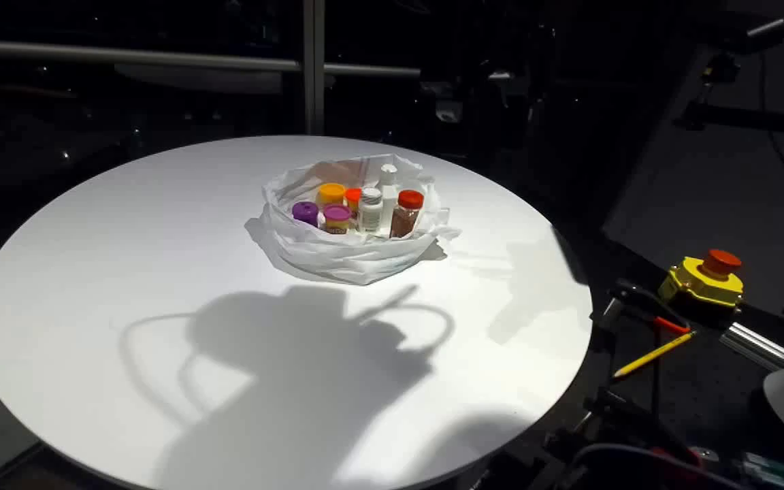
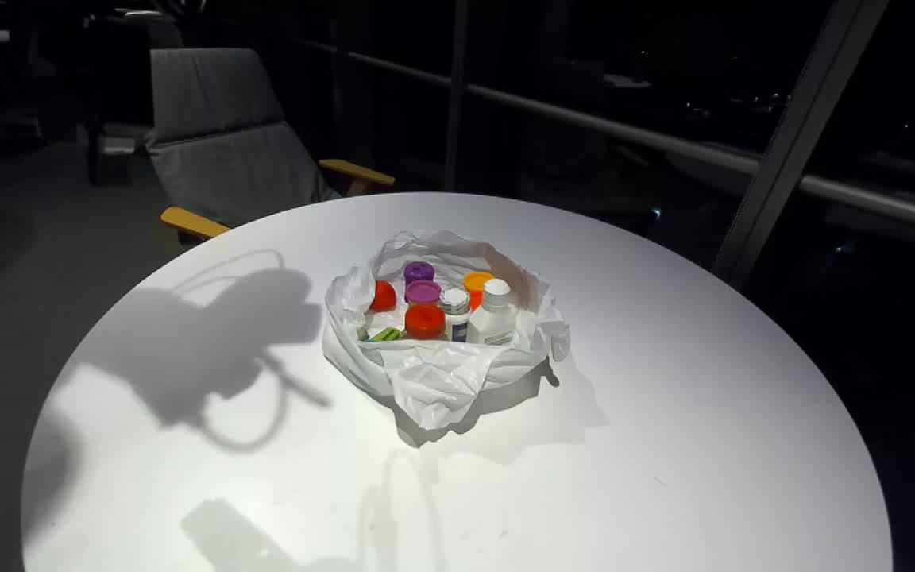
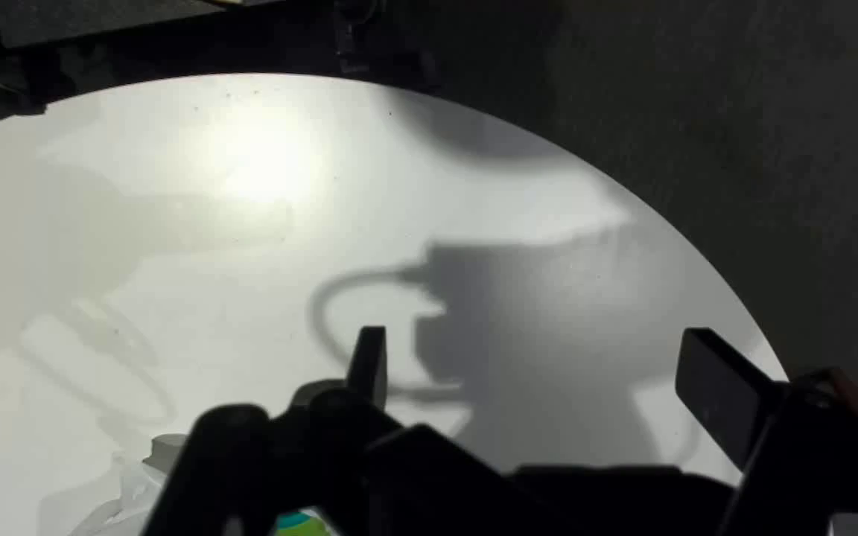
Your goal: Remove the objects in the plastic and put them on the table
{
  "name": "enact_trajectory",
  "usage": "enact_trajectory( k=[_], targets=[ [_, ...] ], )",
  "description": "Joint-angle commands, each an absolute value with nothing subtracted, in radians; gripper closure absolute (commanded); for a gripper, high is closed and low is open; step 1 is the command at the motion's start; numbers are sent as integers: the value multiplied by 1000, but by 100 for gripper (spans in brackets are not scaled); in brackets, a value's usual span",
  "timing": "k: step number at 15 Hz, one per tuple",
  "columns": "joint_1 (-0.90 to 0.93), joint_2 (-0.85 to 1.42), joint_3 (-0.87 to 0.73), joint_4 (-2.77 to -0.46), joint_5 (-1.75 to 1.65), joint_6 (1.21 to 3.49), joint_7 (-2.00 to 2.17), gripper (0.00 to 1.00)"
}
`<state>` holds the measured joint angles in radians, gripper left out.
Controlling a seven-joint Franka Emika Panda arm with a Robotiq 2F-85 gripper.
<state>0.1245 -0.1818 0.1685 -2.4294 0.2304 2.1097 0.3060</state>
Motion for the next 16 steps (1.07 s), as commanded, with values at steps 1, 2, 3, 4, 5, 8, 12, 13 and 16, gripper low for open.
enact_trajectory(
  k=[1, 2, 3, 4, 5, 8, 12, 13, 16],
  targets=[
    [128, -182, 165, -2426, 229, 2109, 306, 0],
    [128, -182, 165, -2420, 229, 2109, 306, 0],
    [128, -182, 165, -2416, 229, 2109, 306, 0],
    [128, -182, 165, -2414, 229, 2109, 306, 0],
    [128, -182, 165, -2414, 229, 2109, 306, 0],
    [122, -165, 159, -2393, 230, 2120, 297, 0],
    [88, -80, 127, -2315, 197, 2183, 312, 0],
    [79, -47, 116, -2289, 196, 2192, 316, 0],
    [54, 51, 85, -2213, 148, 2246, 339, 0]
  ],
)
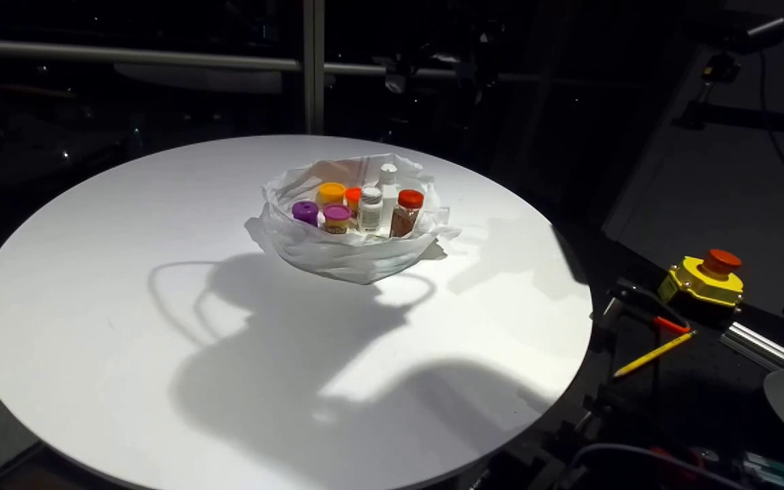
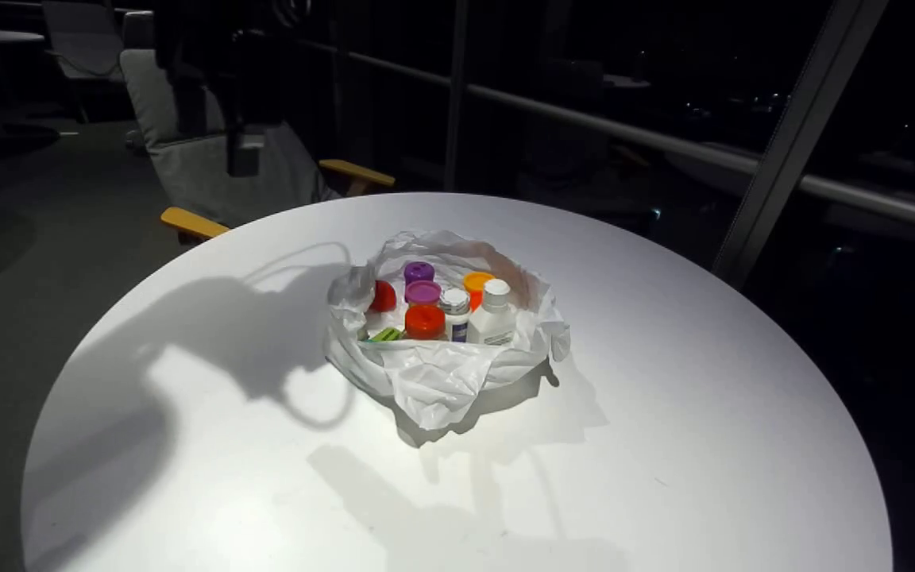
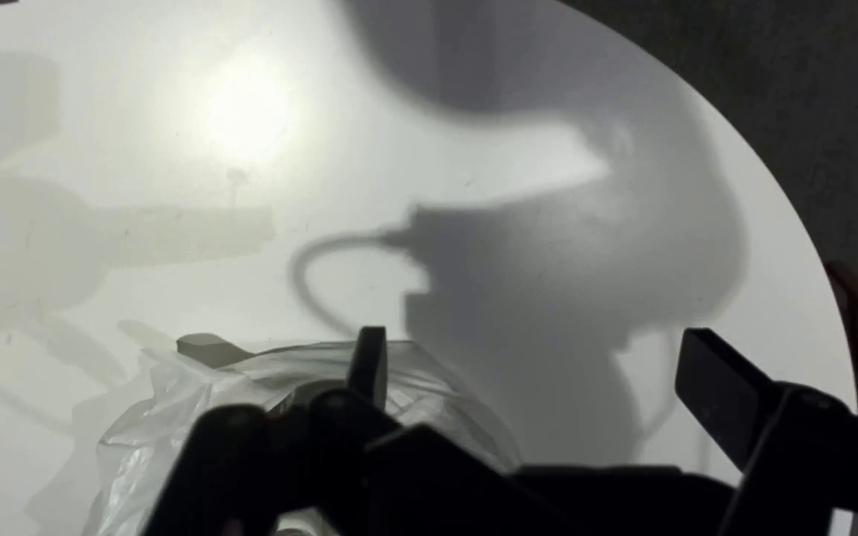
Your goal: Remove the objects in the plastic and put them on the table
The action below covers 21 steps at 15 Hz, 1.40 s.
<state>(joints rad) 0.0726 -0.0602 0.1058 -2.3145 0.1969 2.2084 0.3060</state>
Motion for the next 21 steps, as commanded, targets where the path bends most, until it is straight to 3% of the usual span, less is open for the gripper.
enact_trajectory(
  k=[1, 9, 21],
  targets=[
    [49, 88, 73, -2190, 126, 2268, 354, 0],
    [53, 330, -38, -2043, 4, 2425, 491, 0],
    [40, 524, -129, -1852, 35, 2412, 519, 0]
  ],
)
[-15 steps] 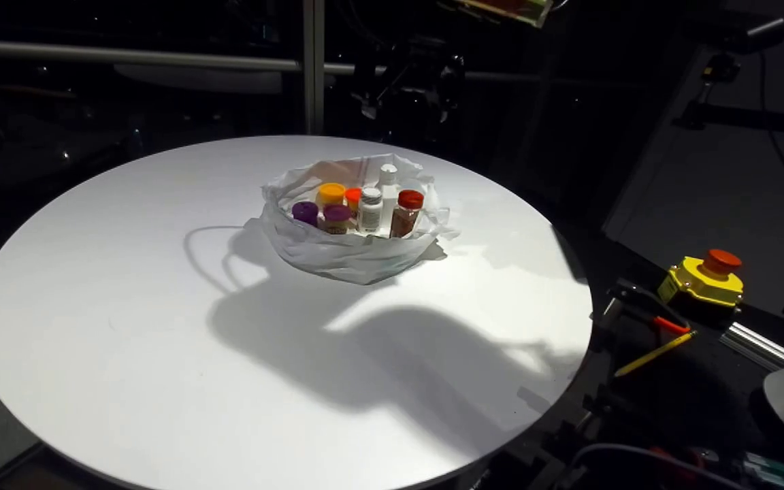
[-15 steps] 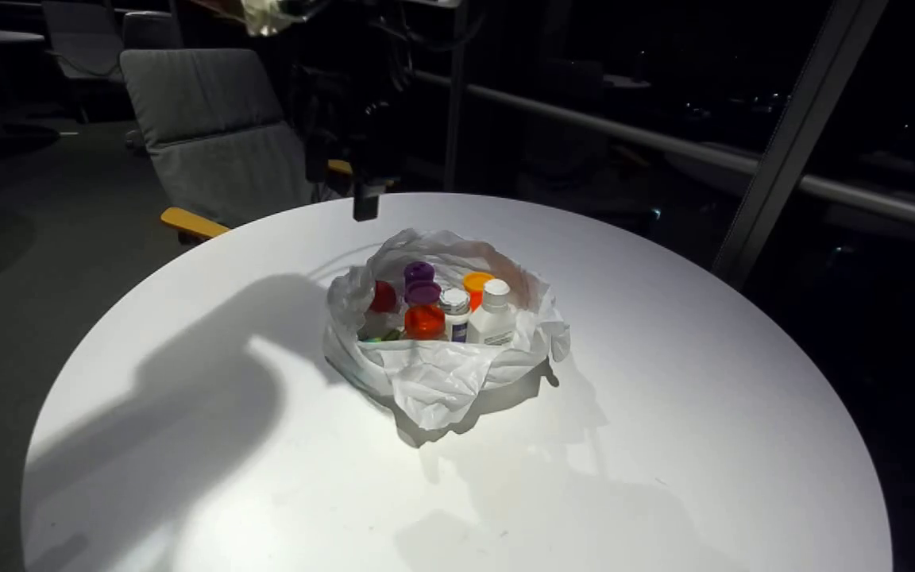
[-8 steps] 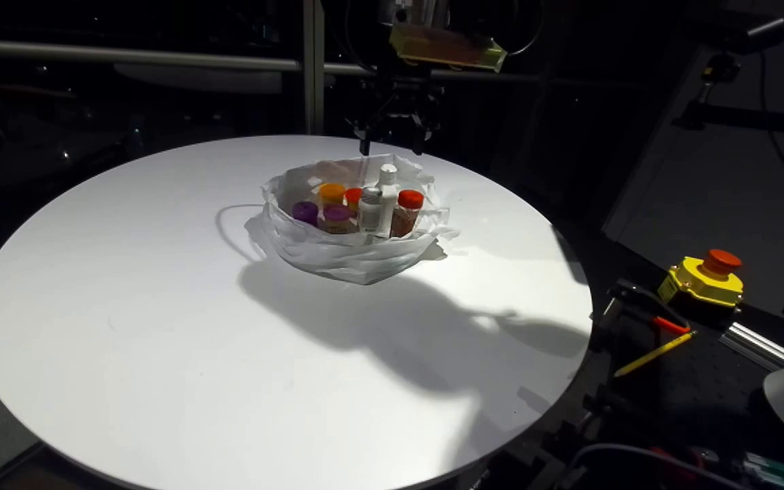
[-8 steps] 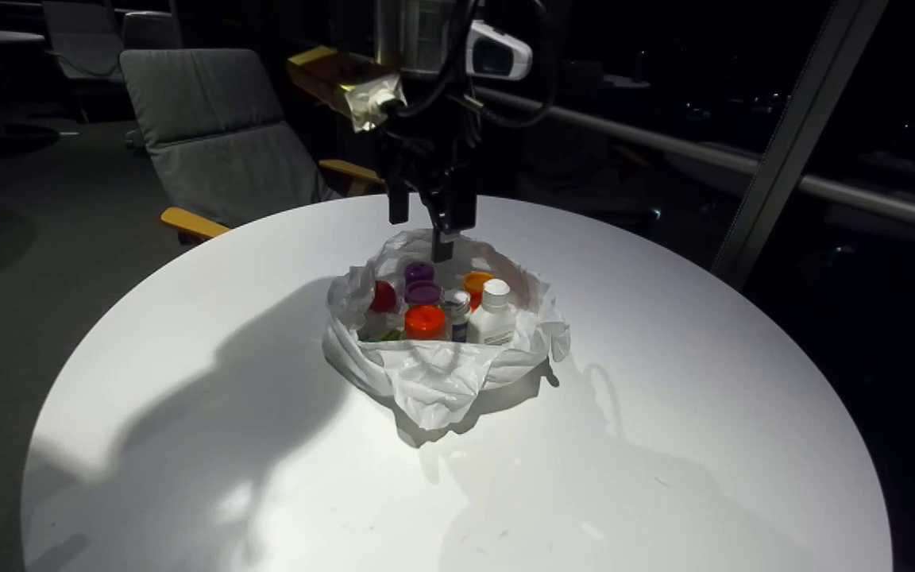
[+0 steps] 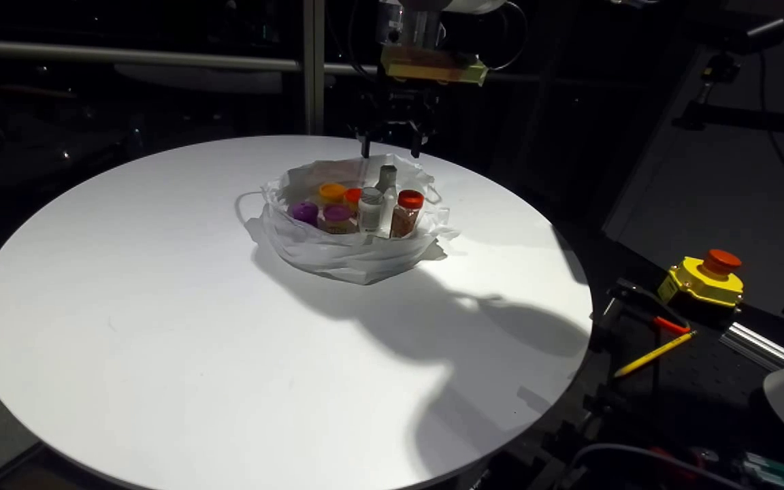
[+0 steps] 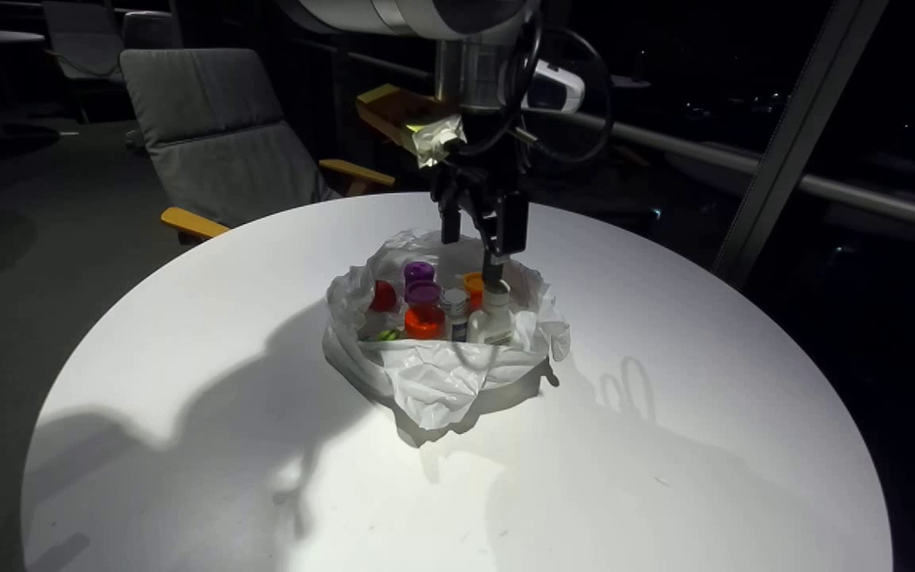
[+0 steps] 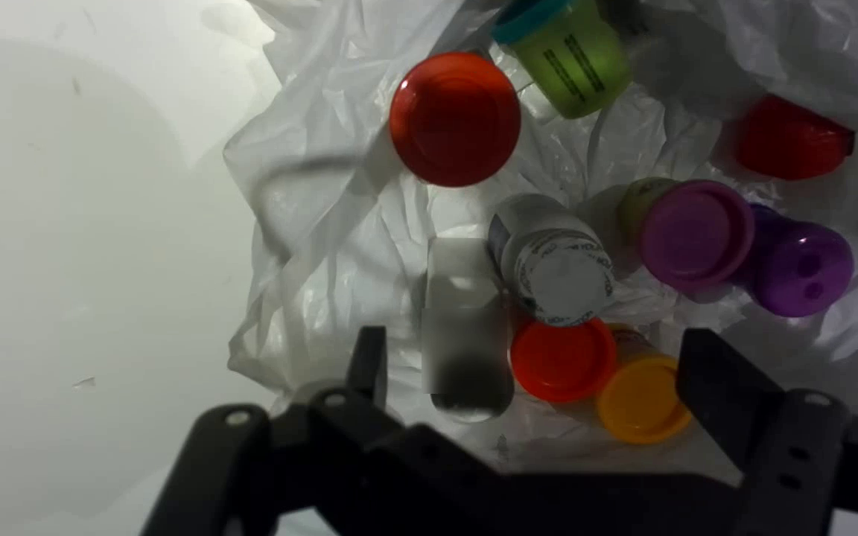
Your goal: Remove the objects in the plastic and put them on the table
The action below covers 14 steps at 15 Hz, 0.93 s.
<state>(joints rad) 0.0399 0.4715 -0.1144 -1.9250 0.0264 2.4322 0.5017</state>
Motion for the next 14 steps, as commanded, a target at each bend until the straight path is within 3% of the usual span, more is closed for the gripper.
enact_trajectory(
  k=[1, 6, 7, 8, 10, 14],
  targets=[
    [37, 536, -132, -1841, 37, 2408, 521, 0],
    [22, 589, -137, -1788, 55, 2389, 518, 0],
    [17, 600, -135, -1778, 61, 2384, 513, 4],
    [11, 609, -131, -1768, 69, 2377, 508, 26],
    [8, 626, -127, -1751, 83, 2363, 505, 30],
    [9, 620, -124, -1761, 105, 2358, 507, 62]
  ],
)
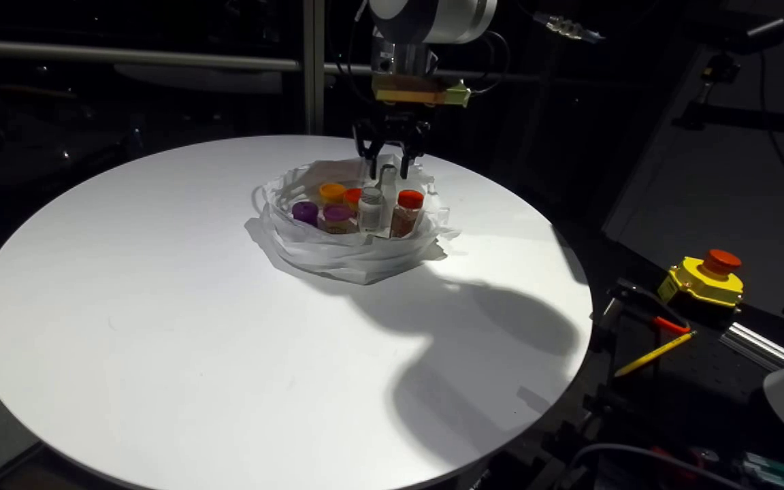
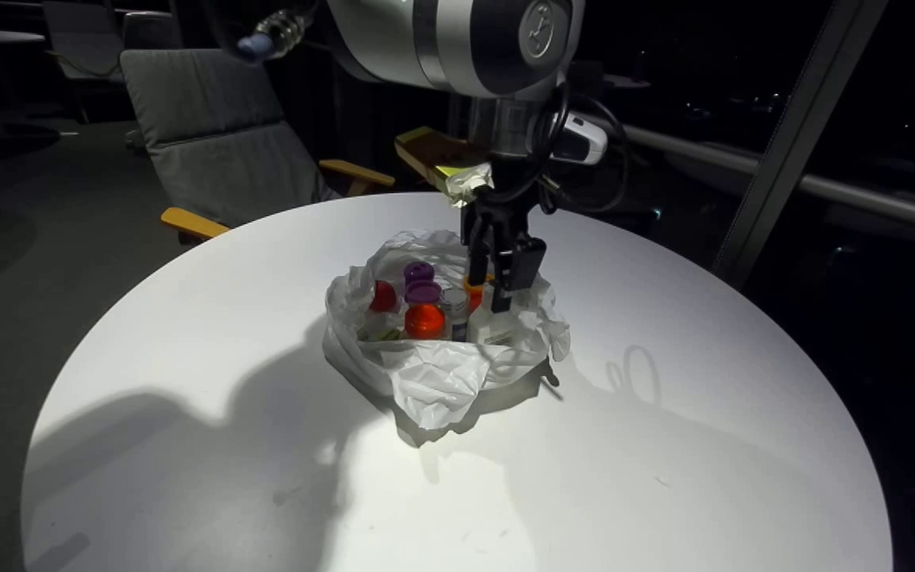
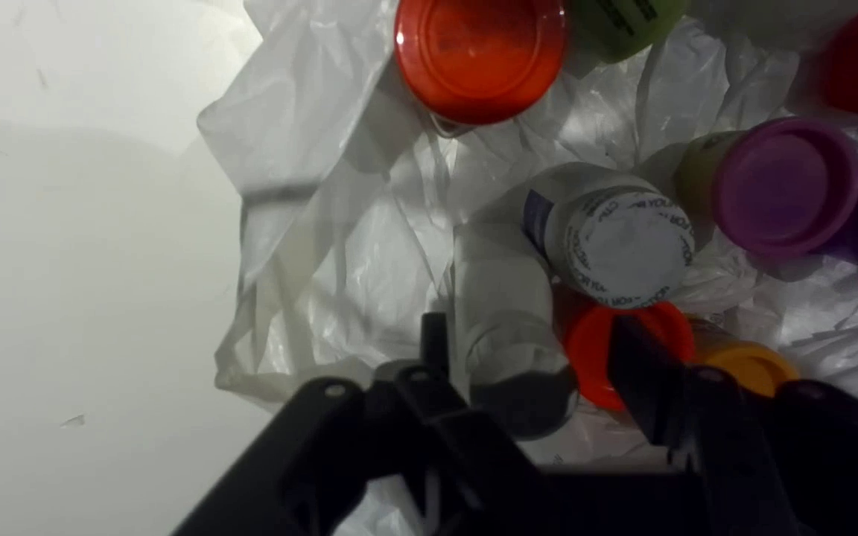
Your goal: Remove the objects in the plastic and put them on the table
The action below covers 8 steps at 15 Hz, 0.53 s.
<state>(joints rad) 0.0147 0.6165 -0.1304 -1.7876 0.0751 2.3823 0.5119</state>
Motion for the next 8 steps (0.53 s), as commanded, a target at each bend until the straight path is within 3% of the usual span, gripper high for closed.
enact_trajectory(
  k=[1, 3, 4, 8],
  targets=[
    [8, 608, -122, -1774, 114, 2359, 505, 70],
    [13, 592, -128, -1794, 119, 2374, 511, 86],
    [17, 584, -132, -1804, 116, 2379, 517, 89],
    [46, 515, -155, -1859, 90, 2397, 556, 87]
  ],
)
